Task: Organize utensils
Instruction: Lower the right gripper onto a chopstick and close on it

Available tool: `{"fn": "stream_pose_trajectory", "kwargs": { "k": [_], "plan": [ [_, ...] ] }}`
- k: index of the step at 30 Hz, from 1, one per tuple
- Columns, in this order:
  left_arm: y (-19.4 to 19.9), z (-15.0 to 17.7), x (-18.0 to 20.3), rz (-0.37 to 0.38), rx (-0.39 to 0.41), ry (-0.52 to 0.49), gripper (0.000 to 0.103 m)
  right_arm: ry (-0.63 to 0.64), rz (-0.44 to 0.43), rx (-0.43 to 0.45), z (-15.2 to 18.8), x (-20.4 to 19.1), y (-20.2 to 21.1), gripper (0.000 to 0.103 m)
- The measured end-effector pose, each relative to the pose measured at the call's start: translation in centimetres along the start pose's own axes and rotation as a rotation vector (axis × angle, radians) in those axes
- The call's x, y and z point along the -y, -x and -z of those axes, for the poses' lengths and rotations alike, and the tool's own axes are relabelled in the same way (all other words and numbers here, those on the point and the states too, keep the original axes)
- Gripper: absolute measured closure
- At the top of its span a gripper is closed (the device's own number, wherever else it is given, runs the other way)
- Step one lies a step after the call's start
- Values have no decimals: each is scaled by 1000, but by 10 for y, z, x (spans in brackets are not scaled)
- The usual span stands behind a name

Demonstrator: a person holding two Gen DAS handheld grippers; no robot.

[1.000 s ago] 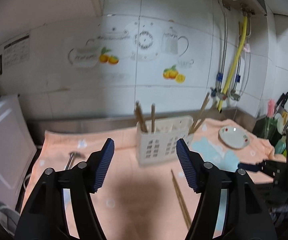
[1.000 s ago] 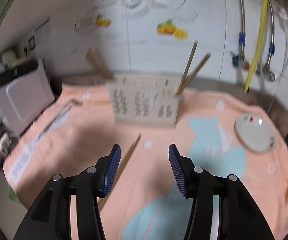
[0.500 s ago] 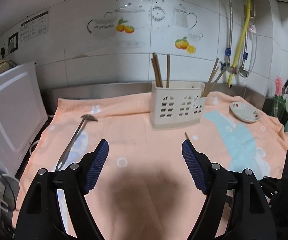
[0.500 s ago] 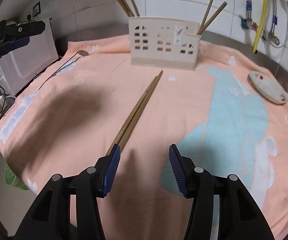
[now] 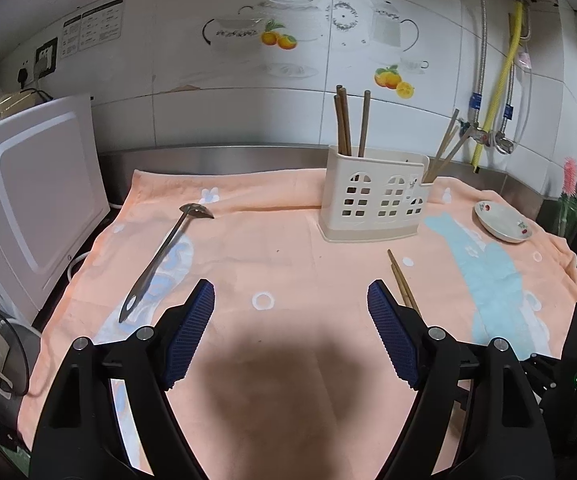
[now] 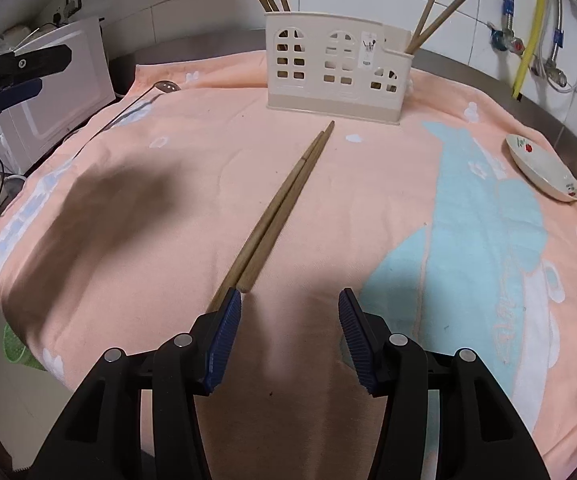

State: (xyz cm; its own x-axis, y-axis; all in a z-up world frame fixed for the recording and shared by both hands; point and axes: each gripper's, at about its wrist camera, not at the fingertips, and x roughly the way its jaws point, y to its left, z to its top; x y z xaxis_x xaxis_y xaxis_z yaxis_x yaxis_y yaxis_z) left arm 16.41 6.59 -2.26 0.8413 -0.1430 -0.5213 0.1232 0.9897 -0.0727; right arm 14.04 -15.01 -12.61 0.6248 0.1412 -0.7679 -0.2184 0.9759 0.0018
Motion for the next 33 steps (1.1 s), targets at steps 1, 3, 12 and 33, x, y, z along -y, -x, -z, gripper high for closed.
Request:
{"fn": "stream_pose_trajectory", "kwargs": {
  "k": [1, 3, 12, 33],
  "plan": [
    [-1, 1, 0, 1, -2, 4, 25, -2, -6, -5, 0, 0, -1, 54],
    [-3, 1, 0, 2, -8, 8, 25, 1, -14, -8, 1, -3, -1, 54],
    [-6, 4, 0, 3, -22, 23, 24, -4, 7, -1, -4, -13, -9, 54],
    [-14, 17, -11, 3, -68, 74, 24, -86, 59, 14, -19, 5, -19, 73]
  ]
}}
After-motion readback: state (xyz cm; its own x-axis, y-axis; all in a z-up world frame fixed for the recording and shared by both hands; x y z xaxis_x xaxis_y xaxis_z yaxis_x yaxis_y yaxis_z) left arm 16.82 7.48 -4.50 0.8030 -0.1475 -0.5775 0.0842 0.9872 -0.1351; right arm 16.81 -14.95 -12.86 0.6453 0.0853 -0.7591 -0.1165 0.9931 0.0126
